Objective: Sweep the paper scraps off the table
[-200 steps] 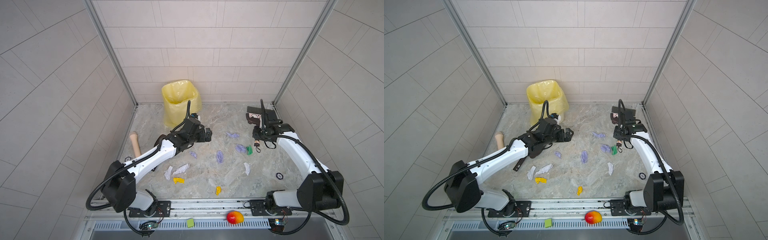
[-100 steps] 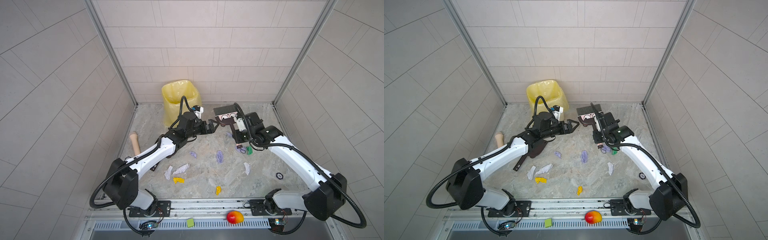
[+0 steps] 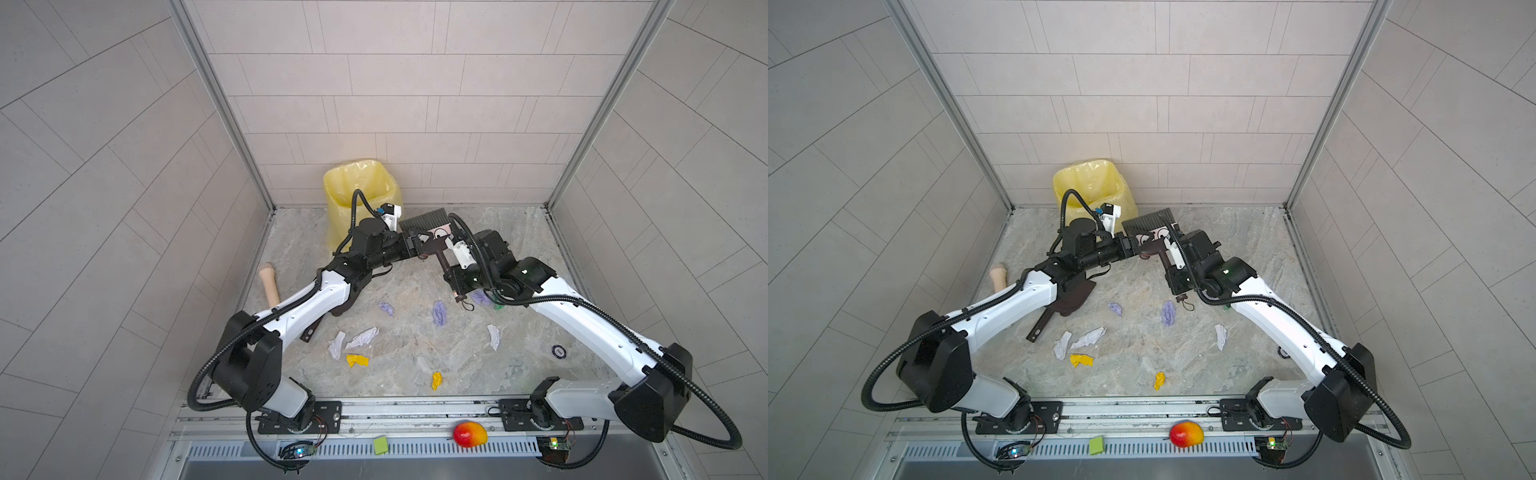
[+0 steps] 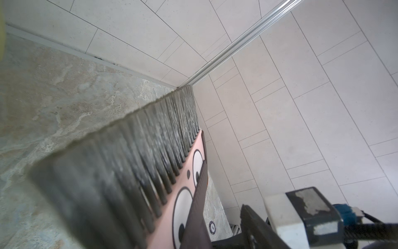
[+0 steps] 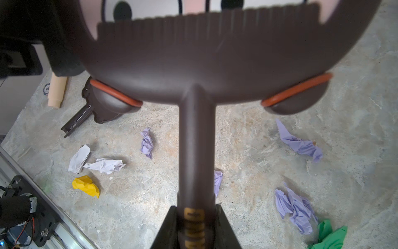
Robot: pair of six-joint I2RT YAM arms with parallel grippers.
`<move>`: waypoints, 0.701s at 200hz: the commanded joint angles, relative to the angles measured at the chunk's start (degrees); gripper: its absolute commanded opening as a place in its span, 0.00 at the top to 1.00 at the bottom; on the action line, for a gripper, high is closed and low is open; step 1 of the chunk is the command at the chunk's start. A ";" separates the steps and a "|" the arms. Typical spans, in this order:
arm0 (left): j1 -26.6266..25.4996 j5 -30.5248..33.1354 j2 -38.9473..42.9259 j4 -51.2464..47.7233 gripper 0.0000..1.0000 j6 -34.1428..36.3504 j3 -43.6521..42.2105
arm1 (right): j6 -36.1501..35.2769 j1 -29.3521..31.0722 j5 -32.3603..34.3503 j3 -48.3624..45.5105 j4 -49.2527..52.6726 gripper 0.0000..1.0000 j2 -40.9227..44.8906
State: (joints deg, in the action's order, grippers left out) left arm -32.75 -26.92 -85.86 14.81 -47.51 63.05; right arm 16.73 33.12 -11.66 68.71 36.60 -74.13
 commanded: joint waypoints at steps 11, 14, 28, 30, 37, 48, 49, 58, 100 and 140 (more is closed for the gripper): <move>0.27 -1.83 -1.00 2.86 0.41 -0.96 0.08 | -1.52 0.45 -1.43 2.73 -1.04 1.00 1.68; 0.25 -1.94 -1.04 2.86 0.42 -0.97 0.20 | -1.80 0.47 -1.52 2.89 -0.92 1.00 1.58; 0.23 -2.50 -1.53 2.99 0.51 -1.18 0.49 | -2.57 0.47 -1.49 3.57 -0.19 1.00 1.23; 0.23 -2.59 -1.62 3.02 0.52 -1.27 0.54 | -2.73 0.48 -1.45 3.68 -0.12 1.00 1.15; 0.28 -2.83 -1.76 3.11 0.57 -1.35 0.53 | -3.23 0.52 -1.51 4.01 0.19 1.00 0.88; 0.28 -2.96 -1.84 3.16 0.64 -1.53 0.45 | -3.85 0.46 -1.40 4.69 0.83 1.00 0.50; 0.26 -2.97 -1.84 3.19 0.65 -1.53 0.43 | -3.92 0.45 -1.42 4.73 0.88 1.00 0.45; 0.23 -2.97 -1.81 3.12 0.72 -1.62 0.33 | -4.40 0.46 -1.36 5.23 1.33 1.00 0.15; 0.44 -0.92 -0.70 4.39 1.00 -2.61 -1.24 | -3.74 0.26 3.73 5.71 2.74 0.92 0.24; 1.54 3.57 1.79 12.66 1.00 -6.98 -5.93 | 3.59 -9.75 -3.26 -1.48 -8.01 0.01 5.51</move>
State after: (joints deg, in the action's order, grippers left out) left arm -32.34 -27.31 -86.70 21.34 -51.92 59.99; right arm 15.27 29.80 -11.00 70.85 37.01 -73.63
